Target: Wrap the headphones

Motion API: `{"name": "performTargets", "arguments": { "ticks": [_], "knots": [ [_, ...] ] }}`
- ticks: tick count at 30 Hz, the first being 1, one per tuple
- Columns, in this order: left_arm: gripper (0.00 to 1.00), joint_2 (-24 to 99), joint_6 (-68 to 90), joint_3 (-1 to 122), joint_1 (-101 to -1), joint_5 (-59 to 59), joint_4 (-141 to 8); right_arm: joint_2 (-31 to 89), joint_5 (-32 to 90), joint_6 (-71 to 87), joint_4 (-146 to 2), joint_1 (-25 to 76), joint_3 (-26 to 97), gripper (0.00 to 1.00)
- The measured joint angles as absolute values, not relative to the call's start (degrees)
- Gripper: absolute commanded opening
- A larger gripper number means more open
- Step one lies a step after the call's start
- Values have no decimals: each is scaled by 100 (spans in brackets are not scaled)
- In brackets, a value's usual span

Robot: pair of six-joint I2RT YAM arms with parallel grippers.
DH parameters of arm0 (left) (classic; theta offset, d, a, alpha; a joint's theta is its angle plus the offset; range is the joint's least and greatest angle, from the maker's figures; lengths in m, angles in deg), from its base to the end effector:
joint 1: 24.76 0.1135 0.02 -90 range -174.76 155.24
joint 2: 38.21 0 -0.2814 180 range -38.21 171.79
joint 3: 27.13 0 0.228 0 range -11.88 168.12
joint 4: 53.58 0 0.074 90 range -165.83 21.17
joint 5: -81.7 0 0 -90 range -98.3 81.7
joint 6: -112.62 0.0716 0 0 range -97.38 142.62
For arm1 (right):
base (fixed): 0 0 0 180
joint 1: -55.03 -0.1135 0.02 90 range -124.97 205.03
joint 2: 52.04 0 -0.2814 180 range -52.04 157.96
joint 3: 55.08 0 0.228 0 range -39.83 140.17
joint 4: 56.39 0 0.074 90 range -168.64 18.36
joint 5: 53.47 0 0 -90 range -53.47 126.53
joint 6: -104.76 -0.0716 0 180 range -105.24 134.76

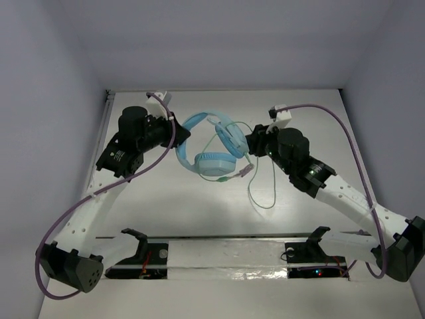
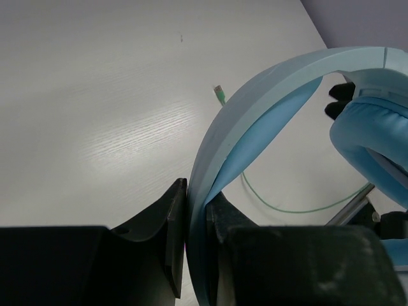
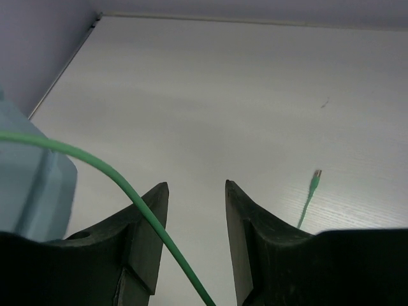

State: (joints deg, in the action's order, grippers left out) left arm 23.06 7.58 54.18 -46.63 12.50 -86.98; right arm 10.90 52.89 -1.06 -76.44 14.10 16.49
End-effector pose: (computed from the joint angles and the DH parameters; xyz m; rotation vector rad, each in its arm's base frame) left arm 0.2096 -0.1115 0.4058 0.3759 1.8201 -0.7804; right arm 0.2076 0.1533 0.3701 -0.1819 1.7761 0.4652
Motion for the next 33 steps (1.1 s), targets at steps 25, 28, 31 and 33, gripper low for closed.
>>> {"name": "performTargets", "arguments": {
  "ticks": [25, 28, 31, 33],
  "knots": [
    [0, 2783, -1188, 5842, -4151, 3180, -7000, 2548, 3523, -1061, -4392, 1410, 132, 54],
    [0, 2794, -1441, 5842, -4145, 3241, -6788, 2834, 3455, -1076, -3909, 1410, 123, 55],
    [0, 2807, -1653, 5871, -4108, 3285, -6683, 3232, 3385, -1056, -3430, 1410, 123, 54],
    [0, 2846, -1782, 5956, -4092, 3292, -6639, 3507, 3343, -1050, -3205, 1410, 123, 54]
  ]
}}
